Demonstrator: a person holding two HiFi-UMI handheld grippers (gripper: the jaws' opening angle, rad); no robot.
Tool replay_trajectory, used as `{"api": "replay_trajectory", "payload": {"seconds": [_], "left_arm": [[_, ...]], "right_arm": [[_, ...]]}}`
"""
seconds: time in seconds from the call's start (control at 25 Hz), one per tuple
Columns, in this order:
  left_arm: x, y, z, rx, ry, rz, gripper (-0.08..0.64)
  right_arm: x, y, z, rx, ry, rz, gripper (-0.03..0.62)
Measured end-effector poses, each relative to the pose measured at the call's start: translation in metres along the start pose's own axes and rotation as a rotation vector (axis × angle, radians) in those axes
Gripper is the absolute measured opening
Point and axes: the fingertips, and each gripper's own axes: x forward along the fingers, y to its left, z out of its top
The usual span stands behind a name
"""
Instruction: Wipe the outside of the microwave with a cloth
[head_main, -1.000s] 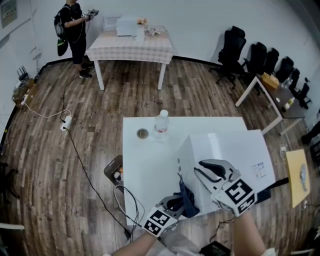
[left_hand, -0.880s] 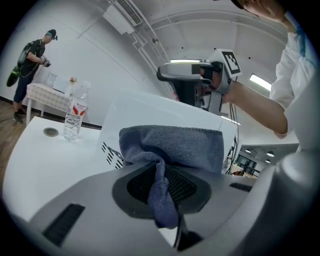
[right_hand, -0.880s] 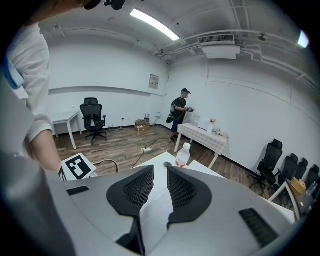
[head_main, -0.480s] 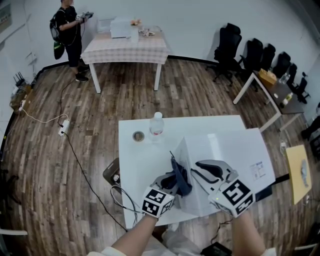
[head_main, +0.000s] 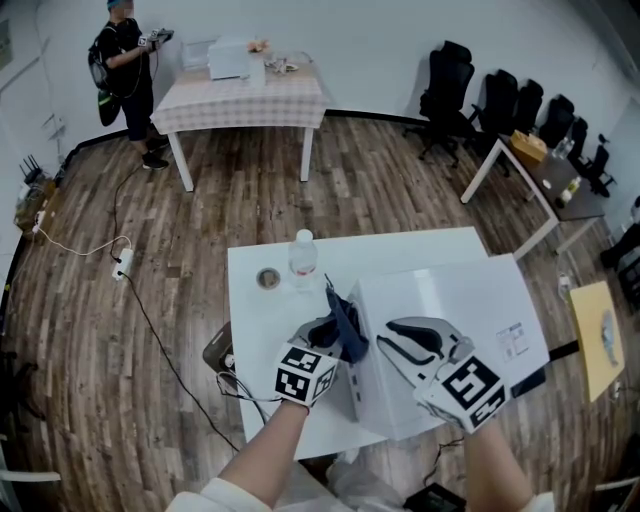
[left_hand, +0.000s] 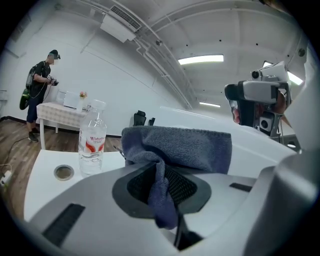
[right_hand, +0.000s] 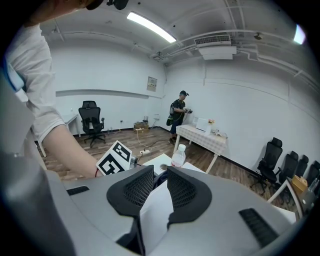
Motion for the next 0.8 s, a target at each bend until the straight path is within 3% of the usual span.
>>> {"api": "replay_trajectory", "payload": {"seconds": [0.32, 0.8], "left_arm": [[-0.006, 0.01, 0.014, -0.014, -0.045, -0.009, 0.049], [-0.036, -0.03, 0.024, -0.051, -0.124, -0.104, 0.047]], "right_arm": [[0.004, -0.011, 0.01, 0.045, -0.036, 0.002, 0.103], [-0.014, -0.012, 0.003, 0.081, -0.029, -0.012, 0.103]]}}
